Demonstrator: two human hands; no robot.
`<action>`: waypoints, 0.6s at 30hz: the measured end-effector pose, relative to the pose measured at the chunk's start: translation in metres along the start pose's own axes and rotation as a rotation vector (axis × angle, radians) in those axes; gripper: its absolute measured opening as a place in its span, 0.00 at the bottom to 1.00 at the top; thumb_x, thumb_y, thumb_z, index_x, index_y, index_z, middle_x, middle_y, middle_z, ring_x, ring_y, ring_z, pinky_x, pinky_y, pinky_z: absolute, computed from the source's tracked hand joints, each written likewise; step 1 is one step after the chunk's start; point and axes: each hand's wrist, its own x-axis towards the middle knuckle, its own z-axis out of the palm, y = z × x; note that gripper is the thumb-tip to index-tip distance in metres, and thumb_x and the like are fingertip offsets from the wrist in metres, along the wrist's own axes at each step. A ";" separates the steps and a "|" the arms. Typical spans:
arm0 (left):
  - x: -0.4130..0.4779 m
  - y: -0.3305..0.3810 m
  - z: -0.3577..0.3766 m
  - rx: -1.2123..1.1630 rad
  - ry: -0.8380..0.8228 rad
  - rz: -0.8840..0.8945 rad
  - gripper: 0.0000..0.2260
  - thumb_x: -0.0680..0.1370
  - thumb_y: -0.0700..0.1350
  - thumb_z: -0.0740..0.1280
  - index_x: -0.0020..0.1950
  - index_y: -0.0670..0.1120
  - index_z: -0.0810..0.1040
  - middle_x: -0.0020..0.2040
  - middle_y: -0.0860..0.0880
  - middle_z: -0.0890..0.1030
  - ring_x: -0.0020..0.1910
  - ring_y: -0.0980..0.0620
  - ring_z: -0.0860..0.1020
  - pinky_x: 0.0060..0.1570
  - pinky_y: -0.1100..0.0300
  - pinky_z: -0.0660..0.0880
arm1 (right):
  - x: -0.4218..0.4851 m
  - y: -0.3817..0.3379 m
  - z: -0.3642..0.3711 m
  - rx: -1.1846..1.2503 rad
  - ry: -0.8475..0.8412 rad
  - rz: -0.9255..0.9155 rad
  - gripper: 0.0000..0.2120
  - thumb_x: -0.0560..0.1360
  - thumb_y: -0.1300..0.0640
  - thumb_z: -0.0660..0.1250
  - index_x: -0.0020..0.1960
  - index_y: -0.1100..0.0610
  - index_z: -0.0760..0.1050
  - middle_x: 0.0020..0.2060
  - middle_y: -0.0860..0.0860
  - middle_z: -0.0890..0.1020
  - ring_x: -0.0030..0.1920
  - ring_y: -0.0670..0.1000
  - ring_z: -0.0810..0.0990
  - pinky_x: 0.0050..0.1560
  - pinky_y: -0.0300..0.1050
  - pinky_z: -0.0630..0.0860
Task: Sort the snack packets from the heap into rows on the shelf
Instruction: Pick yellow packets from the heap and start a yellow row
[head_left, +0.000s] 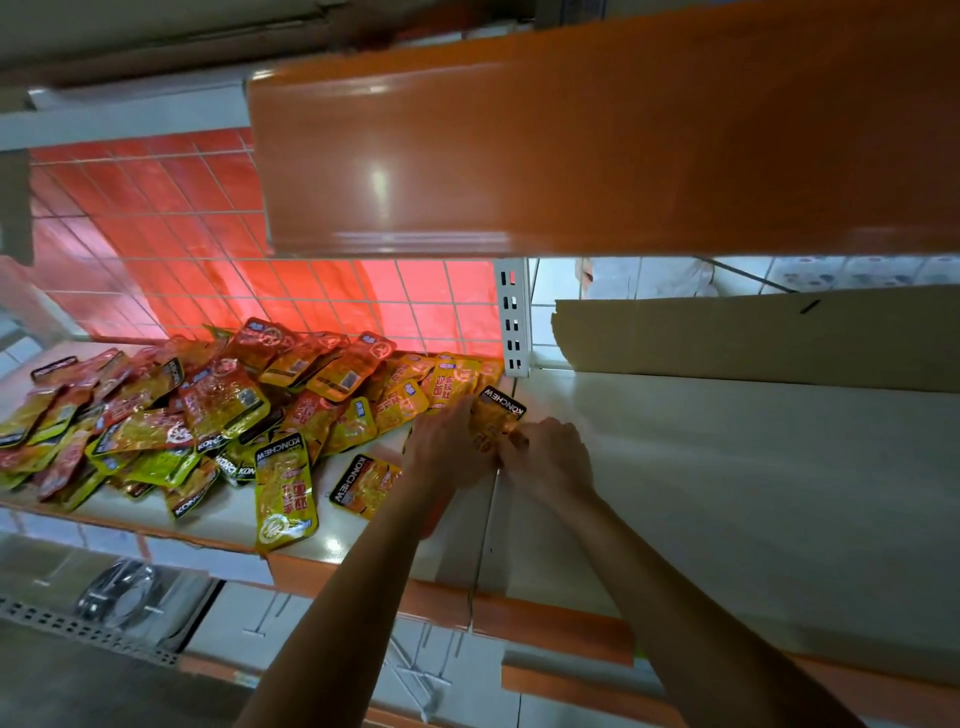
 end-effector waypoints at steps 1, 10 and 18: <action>-0.001 0.000 -0.001 0.000 -0.009 -0.012 0.35 0.70 0.55 0.71 0.73 0.48 0.63 0.61 0.44 0.78 0.61 0.39 0.74 0.61 0.49 0.70 | 0.000 -0.003 0.002 0.070 0.011 0.024 0.18 0.76 0.44 0.61 0.55 0.55 0.79 0.51 0.55 0.80 0.54 0.59 0.76 0.49 0.48 0.74; -0.004 -0.003 -0.021 -0.248 -0.354 0.096 0.49 0.66 0.51 0.79 0.79 0.51 0.53 0.74 0.48 0.65 0.72 0.47 0.65 0.69 0.50 0.66 | 0.004 0.002 -0.004 0.541 0.118 0.258 0.06 0.74 0.57 0.66 0.50 0.56 0.73 0.44 0.51 0.78 0.51 0.56 0.77 0.43 0.41 0.65; -0.005 0.015 -0.009 0.028 -0.195 0.099 0.25 0.76 0.44 0.67 0.73 0.45 0.67 0.69 0.42 0.72 0.68 0.41 0.68 0.67 0.50 0.66 | 0.007 0.029 -0.017 0.644 0.223 0.405 0.06 0.78 0.61 0.57 0.55 0.58 0.67 0.48 0.56 0.76 0.51 0.60 0.77 0.49 0.52 0.73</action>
